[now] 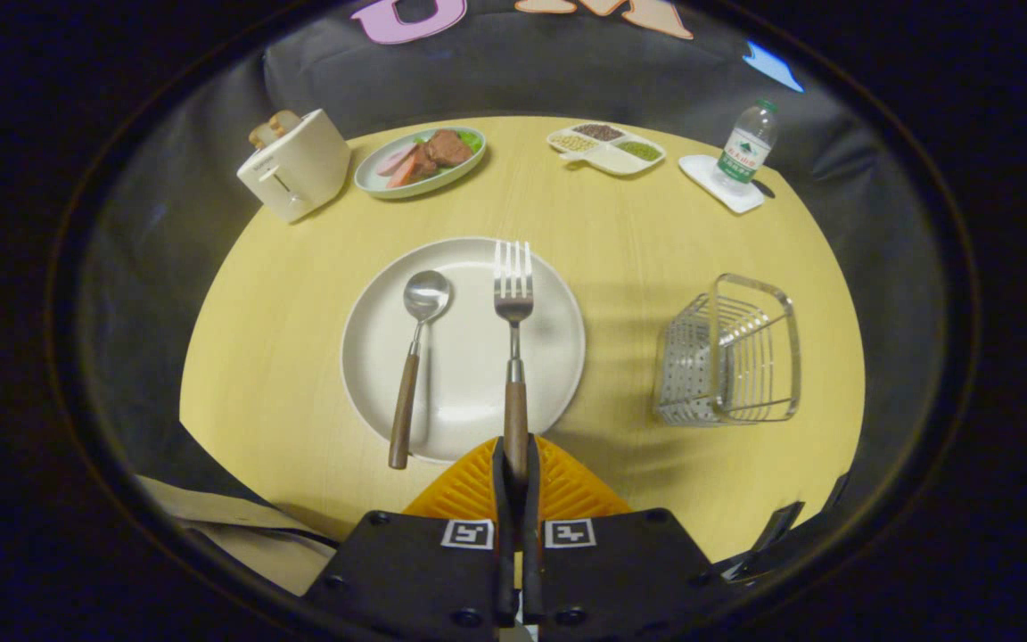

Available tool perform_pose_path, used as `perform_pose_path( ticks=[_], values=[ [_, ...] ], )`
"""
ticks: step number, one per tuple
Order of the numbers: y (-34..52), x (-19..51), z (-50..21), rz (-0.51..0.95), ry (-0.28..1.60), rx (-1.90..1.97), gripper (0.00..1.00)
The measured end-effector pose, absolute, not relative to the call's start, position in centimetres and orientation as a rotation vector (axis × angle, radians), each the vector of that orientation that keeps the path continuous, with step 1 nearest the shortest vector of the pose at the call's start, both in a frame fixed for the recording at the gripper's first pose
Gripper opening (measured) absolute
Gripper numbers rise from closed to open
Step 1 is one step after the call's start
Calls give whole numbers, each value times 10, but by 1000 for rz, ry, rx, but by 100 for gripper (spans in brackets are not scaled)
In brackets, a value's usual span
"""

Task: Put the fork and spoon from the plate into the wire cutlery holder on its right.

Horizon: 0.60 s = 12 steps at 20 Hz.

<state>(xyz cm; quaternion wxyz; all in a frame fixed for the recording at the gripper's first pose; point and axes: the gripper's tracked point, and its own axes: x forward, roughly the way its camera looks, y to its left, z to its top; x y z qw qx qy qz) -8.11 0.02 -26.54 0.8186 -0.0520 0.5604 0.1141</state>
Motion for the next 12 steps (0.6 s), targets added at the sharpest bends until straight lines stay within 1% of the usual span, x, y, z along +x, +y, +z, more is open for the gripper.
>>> perform_pose_path(
  ticks=[3, 6, 12],
  values=[
    [-18, -84, -245, 231, 1192, -102, 7],
    [-46, -88, -230, 190, 1197, -110, 7],
    [-103, -93, -214, 135, 1271, -166, 7]
  ],
)
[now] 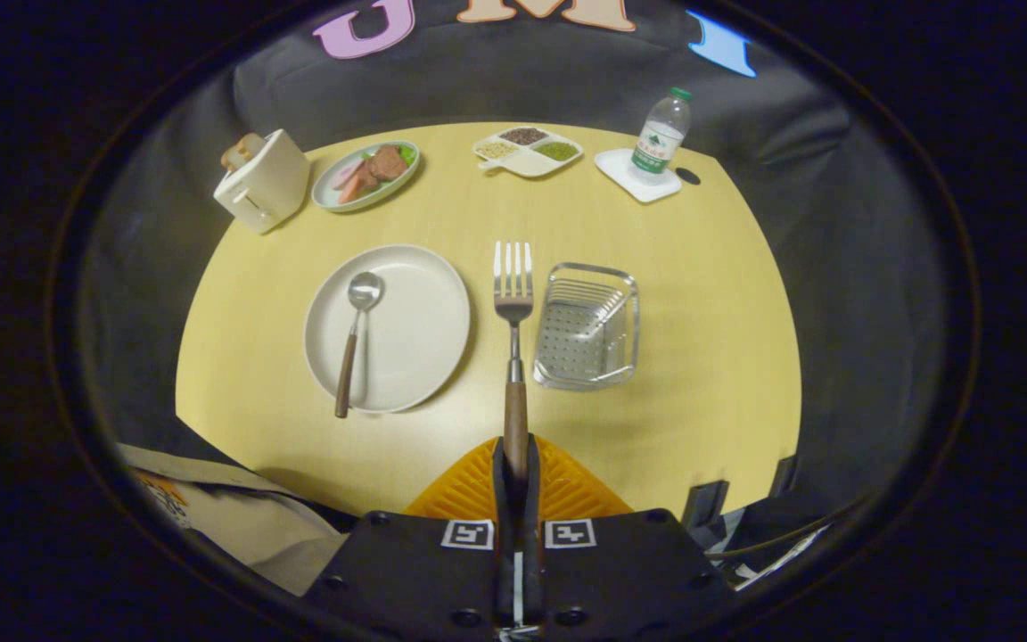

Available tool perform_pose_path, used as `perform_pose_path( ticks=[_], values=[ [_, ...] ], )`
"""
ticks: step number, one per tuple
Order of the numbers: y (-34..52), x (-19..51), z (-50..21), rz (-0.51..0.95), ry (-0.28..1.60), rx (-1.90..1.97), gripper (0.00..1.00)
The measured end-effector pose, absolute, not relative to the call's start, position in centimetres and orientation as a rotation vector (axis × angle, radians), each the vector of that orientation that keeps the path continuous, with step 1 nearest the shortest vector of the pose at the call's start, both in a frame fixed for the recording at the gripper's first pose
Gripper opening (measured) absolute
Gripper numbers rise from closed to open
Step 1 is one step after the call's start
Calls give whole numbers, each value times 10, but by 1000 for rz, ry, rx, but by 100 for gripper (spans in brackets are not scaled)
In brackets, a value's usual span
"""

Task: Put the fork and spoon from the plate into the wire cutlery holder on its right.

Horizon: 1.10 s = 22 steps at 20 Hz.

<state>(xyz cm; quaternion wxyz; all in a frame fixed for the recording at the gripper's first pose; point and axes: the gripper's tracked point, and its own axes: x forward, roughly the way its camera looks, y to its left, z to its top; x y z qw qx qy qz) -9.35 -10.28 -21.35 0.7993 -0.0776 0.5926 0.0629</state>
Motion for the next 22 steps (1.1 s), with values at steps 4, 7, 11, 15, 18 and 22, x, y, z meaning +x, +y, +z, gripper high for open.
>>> perform_pose_path(
  ticks=[4, 7, 11, 15, 18, 22],
  values=[
    [-124, -95, -218, 127, 1335, -200, 7],
    [-138, -95, -225, 114, 1396, -213, 7],
    [-139, -91, -230, 115, 1440, -200, 10],
    [-139, -89, -237, 123, 1456, -229, 10],
    [-141, -87, -239, 115, 1461, -215, 10],
    [-138, -83, -237, 108, 1450, -161, 13]
  ],
)
